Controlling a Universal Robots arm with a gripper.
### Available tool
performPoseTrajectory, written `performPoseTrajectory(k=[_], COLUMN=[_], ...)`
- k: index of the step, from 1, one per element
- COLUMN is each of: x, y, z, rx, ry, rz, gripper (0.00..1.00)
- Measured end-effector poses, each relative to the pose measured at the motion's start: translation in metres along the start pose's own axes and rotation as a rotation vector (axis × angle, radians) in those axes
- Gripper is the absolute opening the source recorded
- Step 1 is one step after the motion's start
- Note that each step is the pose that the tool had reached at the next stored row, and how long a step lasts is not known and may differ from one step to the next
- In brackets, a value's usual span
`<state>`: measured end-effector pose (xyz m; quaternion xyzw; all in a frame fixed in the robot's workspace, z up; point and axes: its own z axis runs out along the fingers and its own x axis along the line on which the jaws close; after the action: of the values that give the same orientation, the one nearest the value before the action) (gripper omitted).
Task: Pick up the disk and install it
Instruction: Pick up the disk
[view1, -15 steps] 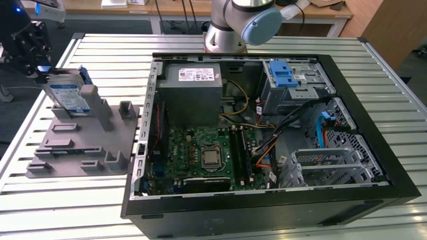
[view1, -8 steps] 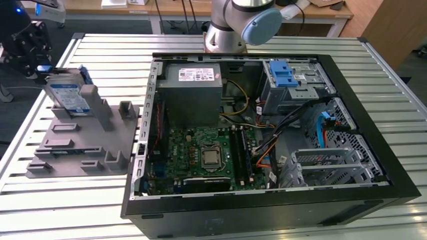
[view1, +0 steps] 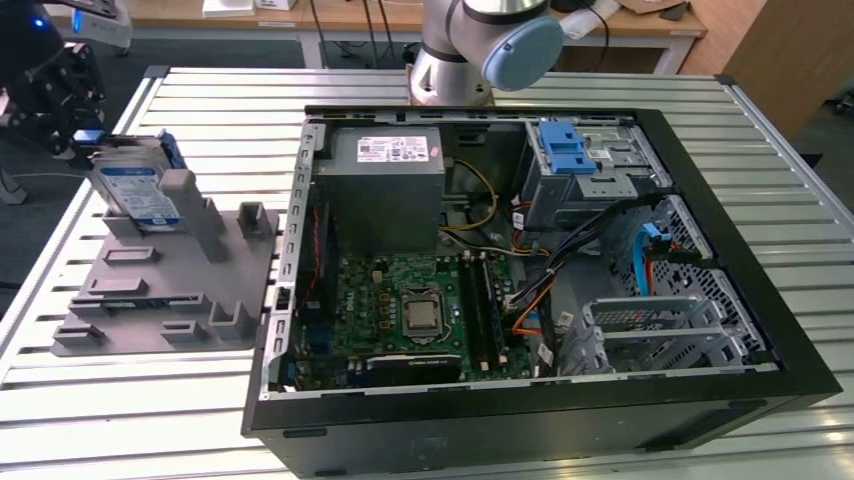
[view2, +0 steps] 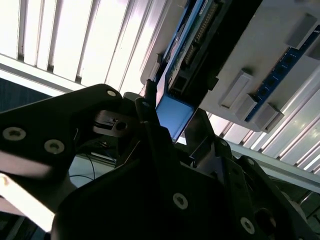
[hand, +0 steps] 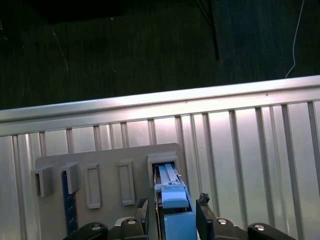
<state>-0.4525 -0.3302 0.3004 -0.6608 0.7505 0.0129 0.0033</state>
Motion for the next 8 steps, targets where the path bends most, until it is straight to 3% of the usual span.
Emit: performPoseTrajectory(k=[8], x=[-0.0007], y=[0.0012], z=[0.0032], rx=[-0.0008], ry=[-0.0025], rz=[-0.015], gripper=[0.49])
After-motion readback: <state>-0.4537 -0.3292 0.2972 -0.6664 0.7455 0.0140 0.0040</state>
